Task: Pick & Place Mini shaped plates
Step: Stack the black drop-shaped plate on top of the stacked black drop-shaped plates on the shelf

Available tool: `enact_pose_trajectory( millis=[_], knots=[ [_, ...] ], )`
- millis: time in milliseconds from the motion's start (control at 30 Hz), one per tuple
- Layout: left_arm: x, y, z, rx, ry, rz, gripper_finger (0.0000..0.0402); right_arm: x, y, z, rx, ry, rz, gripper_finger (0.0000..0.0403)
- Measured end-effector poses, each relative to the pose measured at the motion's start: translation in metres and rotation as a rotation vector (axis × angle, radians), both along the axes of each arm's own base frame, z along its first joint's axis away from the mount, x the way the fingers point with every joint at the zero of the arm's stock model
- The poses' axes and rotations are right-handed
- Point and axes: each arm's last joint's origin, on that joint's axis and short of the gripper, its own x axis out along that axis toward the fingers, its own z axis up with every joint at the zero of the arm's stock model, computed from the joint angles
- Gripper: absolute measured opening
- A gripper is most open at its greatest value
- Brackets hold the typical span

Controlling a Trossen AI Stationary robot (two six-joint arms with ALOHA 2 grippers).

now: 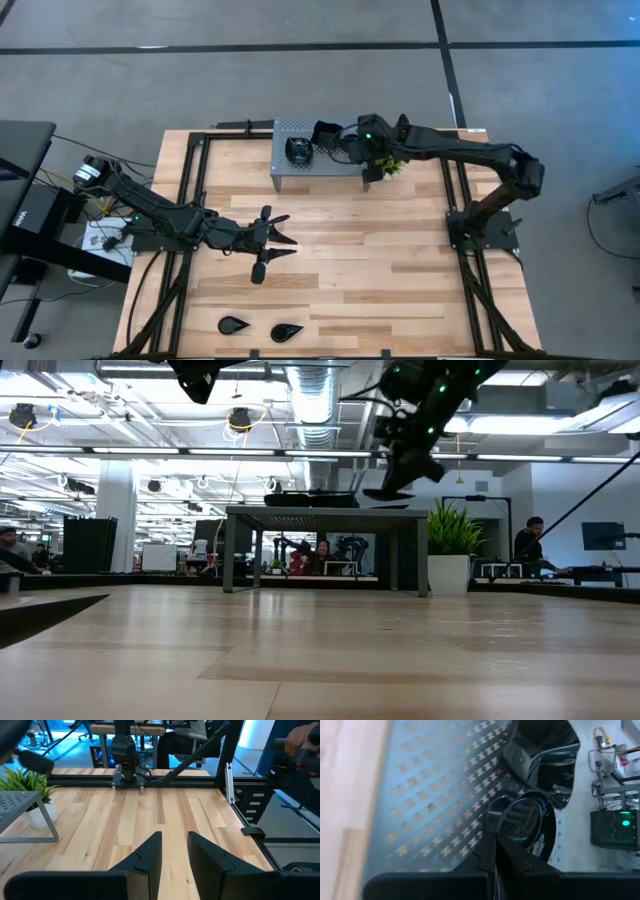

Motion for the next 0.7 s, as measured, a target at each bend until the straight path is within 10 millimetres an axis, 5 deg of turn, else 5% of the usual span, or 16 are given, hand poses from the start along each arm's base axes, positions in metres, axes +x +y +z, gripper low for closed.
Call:
enact_pose_trajectory(
  millis=[300,700],
  knots=[
    [0.0000,0.0000,0.0000,0.000,0.000,0.000,0.0094,0.0102,-0.0039,-0.0103,-0.028,0.038,0.004,0.0012],
    [0.0000,0.0000,0.0000,0.000,0.000,0.000,0.0094,0.0111,0.0027,-0.0071,-0.036,0.026,-0.018,0.0072]
  ],
)
